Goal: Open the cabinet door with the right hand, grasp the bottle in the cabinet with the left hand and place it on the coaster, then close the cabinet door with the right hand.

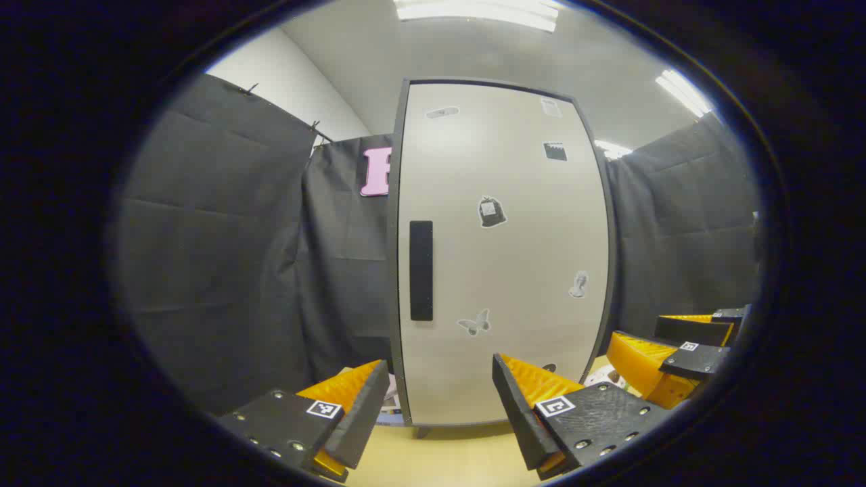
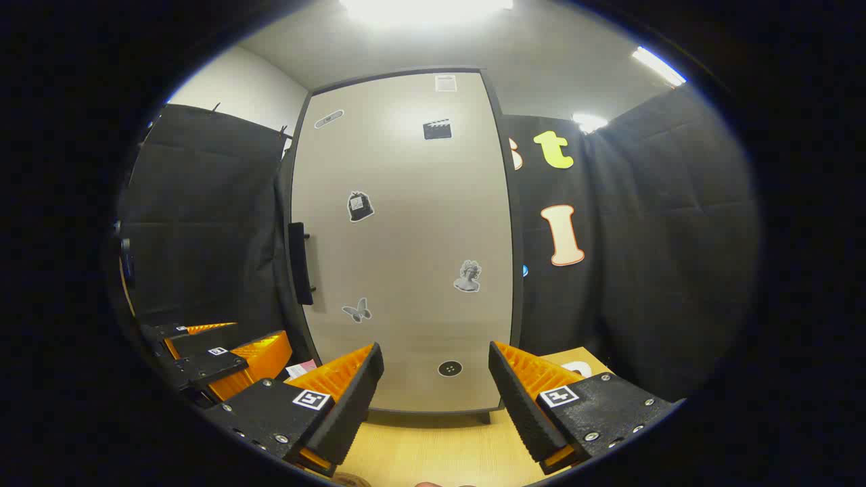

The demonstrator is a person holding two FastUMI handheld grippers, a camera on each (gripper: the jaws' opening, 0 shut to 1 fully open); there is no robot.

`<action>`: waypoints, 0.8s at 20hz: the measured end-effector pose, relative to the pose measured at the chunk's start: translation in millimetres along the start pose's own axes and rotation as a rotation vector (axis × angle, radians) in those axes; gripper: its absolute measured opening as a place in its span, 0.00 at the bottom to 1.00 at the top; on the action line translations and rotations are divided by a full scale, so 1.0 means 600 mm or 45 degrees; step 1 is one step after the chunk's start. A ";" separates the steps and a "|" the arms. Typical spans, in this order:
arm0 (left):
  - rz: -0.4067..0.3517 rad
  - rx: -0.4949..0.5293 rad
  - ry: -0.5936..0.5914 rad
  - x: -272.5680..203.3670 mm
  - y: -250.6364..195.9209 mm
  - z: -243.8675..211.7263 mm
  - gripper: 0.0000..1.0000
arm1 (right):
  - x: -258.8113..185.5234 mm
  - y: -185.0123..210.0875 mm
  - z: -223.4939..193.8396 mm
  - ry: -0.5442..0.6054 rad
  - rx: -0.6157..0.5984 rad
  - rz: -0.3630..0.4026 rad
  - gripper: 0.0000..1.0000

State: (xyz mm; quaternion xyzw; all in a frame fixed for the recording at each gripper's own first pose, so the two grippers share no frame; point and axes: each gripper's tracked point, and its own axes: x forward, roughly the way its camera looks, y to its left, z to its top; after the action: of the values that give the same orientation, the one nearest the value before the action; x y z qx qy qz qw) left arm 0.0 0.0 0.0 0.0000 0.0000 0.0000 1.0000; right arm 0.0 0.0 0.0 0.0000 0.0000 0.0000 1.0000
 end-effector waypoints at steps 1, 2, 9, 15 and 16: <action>-0.009 0.003 -0.010 0.001 -0.002 0.003 0.88 | 0.000 0.003 0.003 -0.008 -0.004 -0.001 0.96; -0.016 0.012 -0.018 0.002 -0.003 0.006 0.88 | 0.000 0.005 0.007 -0.016 -0.006 -0.002 0.96; -0.033 0.010 -0.007 -0.006 -0.003 0.012 0.88 | 0.010 0.008 0.018 -0.051 -0.026 -0.014 0.96; -0.042 0.004 -0.003 -0.003 -0.001 0.015 0.88 | 0.019 0.006 0.029 -0.067 -0.016 -0.020 0.96; -0.044 0.004 -0.005 -0.003 -0.001 0.015 0.88 | 0.020 0.006 0.030 -0.063 -0.014 -0.018 0.96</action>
State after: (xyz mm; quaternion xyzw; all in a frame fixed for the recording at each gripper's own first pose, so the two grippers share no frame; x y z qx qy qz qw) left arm -1.7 -0.4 9.2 0.0016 -0.0018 -0.0171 0.9999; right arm 12.1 3.8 18.0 -0.0054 -0.0249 -0.0070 0.9997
